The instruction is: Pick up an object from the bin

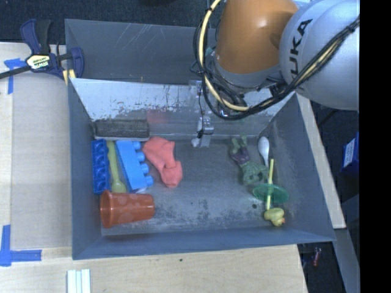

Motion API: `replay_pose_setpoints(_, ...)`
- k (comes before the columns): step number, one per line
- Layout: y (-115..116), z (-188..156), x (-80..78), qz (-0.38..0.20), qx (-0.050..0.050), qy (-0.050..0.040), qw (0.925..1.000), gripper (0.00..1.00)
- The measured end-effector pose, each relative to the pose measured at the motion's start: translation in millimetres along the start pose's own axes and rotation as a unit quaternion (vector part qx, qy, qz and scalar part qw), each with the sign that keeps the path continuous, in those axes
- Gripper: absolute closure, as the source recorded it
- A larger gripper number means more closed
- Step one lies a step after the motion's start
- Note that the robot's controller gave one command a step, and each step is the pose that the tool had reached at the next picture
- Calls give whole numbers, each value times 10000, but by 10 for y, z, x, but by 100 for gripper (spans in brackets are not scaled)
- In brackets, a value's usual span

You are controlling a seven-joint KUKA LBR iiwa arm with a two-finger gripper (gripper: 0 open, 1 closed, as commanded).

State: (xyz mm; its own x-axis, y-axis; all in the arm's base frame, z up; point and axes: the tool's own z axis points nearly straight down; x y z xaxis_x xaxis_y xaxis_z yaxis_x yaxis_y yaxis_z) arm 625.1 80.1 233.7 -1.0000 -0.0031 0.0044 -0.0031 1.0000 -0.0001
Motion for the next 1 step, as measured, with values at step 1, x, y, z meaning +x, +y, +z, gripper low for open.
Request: replay_pose_setpoints(1,-5,-55,-11,11,-5,-42,10000,0)
